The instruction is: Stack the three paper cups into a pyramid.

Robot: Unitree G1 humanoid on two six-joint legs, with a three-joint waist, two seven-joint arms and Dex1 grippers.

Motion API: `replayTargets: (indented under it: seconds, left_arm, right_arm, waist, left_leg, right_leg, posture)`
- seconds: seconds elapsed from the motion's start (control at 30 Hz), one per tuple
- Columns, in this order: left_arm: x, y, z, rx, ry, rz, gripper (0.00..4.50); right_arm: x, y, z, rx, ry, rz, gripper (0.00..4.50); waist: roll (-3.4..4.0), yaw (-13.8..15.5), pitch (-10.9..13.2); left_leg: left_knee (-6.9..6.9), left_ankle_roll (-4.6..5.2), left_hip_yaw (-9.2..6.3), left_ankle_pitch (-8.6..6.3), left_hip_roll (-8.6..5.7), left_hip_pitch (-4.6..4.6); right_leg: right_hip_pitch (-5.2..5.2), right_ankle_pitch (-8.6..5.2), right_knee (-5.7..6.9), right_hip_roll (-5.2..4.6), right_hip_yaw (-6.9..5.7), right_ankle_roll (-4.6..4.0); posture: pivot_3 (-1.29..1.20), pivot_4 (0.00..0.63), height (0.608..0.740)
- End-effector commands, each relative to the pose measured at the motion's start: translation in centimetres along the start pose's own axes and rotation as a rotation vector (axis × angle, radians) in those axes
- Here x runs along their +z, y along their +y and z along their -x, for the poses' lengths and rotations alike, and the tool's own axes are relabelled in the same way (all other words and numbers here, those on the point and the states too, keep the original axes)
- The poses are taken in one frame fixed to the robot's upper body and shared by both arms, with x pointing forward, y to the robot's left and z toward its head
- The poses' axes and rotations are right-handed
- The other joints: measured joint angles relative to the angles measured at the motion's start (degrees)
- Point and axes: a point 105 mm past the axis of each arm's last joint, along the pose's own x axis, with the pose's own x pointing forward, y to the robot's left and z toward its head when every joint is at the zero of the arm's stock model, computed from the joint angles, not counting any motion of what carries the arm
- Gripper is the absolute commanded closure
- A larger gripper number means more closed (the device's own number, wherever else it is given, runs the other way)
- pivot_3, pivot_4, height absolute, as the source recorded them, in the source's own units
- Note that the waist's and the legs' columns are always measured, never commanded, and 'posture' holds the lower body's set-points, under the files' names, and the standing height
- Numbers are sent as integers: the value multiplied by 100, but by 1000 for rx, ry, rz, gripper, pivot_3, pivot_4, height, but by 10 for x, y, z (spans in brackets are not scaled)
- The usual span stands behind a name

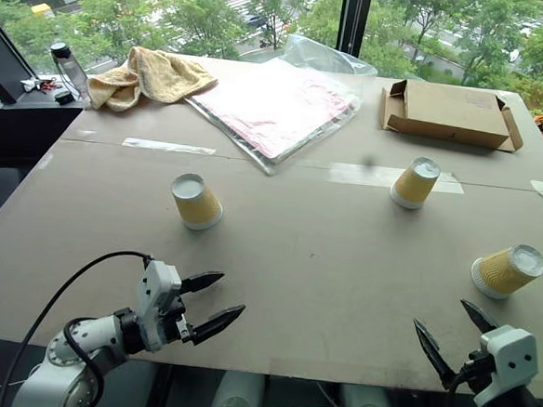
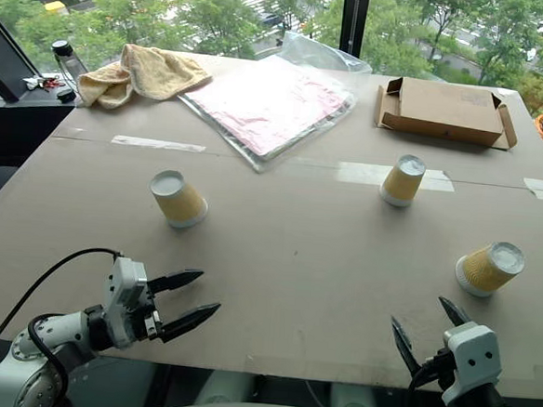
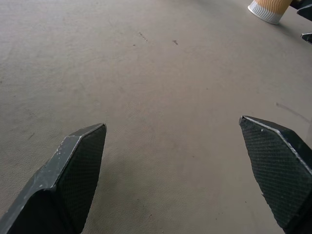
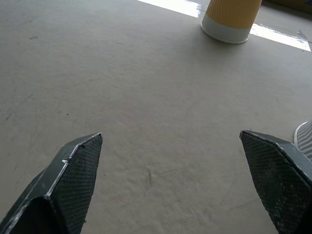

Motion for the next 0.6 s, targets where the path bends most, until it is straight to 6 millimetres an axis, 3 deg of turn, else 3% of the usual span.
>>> replayTargets:
  seconds: [0.03,0.17,0.33,0.43,0.6]
  left_arm:
    - [9,9,2,40,-53,-39,0]
    - [19,47,14,250,-160,-41,0]
    - [18,74,37,436,-180,-34,0]
    - [27,89,45,511,-181,-63,0]
    - [49,104,27,488,-164,-164,0]
  right_arm:
    - [18,3,-9,45,-92,21,36]
    - [59,28,-29,243,-252,2,36]
    - [94,60,-29,558,-358,75,36]
    - [102,68,-28,674,-368,99,36]
    - [101,74,-24,741,-357,123,36]
  waist:
    - [-1,-1,-1]
    - [-7,-20,-7]
    - [-11,-7,-12]
    - [-18,21,-11]
    - [-29,124,-18]
  left_leg:
    - [0,0,0,0,0,0]
    - [6,1,5,1,-1,6]
    - [3,1,-3,1,-4,2]
    - [3,2,-9,1,-8,-5]
    - [9,2,-18,1,-9,3]
  right_leg:
    - [0,0,0,0,0,0]
    - [2,2,0,6,-1,1]
    - [5,13,1,16,-7,-20]
    - [5,14,-2,16,-10,-21]
    - [13,8,2,19,-23,-11]
  posture:
    - [0,150,740]
    - [0,150,740]
    - [0,150,740]
    - [0,150,740]
    - [0,150,740]
